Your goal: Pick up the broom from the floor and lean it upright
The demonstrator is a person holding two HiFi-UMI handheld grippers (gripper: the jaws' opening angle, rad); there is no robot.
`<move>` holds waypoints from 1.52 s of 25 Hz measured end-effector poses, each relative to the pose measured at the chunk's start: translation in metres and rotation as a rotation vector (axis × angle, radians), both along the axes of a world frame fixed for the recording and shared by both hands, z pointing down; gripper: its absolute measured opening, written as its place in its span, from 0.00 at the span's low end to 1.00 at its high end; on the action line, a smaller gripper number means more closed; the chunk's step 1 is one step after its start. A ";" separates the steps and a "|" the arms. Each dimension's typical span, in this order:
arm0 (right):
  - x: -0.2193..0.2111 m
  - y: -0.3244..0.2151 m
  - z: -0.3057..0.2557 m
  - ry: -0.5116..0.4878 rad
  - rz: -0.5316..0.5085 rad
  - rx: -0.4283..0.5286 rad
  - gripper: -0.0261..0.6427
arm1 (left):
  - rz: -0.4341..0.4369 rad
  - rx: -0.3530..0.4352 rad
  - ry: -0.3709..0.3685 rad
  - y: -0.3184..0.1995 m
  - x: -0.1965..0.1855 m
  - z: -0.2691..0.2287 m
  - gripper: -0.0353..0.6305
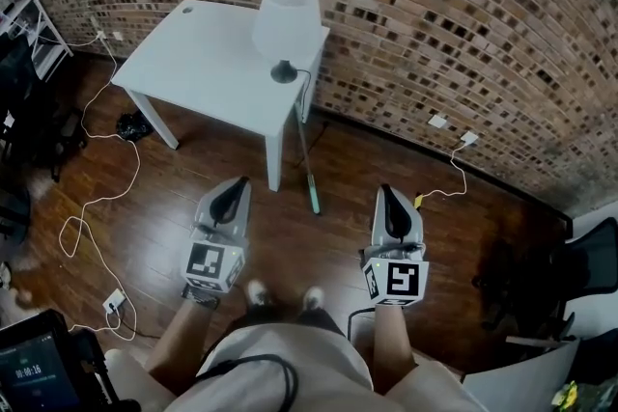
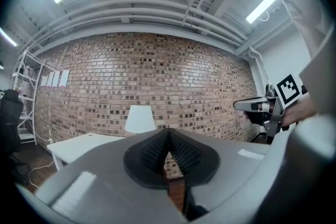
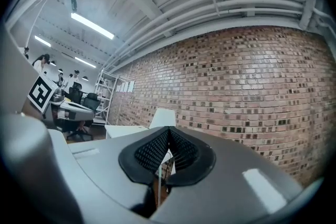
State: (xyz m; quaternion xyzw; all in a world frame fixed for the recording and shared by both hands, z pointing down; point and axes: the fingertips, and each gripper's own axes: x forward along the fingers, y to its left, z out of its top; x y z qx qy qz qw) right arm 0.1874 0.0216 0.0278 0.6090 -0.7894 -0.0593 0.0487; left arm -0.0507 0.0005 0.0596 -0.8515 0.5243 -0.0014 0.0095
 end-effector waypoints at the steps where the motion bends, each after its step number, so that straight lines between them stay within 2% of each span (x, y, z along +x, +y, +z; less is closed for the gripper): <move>1: -0.002 0.004 0.000 -0.001 0.005 0.000 0.06 | 0.005 0.005 -0.004 0.003 -0.001 -0.002 0.05; 8: -0.012 0.044 0.012 -0.013 0.021 -0.022 0.06 | 0.017 0.003 -0.011 0.035 -0.015 0.008 0.05; 15: -0.002 0.093 0.013 -0.003 0.004 -0.028 0.06 | 0.023 -0.005 -0.020 0.086 0.000 0.016 0.05; 22: 0.024 0.178 0.016 0.025 -0.019 0.009 0.06 | 0.010 -0.030 -0.014 0.178 0.035 0.026 0.05; 25: 0.040 0.225 0.023 0.026 -0.039 0.001 0.06 | 0.027 -0.035 -0.040 0.228 0.061 0.038 0.05; 29: 0.059 0.278 0.028 0.021 -0.046 -0.030 0.06 | 0.022 -0.043 -0.012 0.282 0.086 0.031 0.05; 33: 0.066 0.314 0.032 -0.015 -0.039 -0.069 0.06 | 0.037 -0.041 0.011 0.313 0.102 0.021 0.05; 38: 0.061 0.335 0.019 -0.085 -0.018 -0.063 0.06 | 0.046 -0.018 0.010 0.324 0.095 0.005 0.05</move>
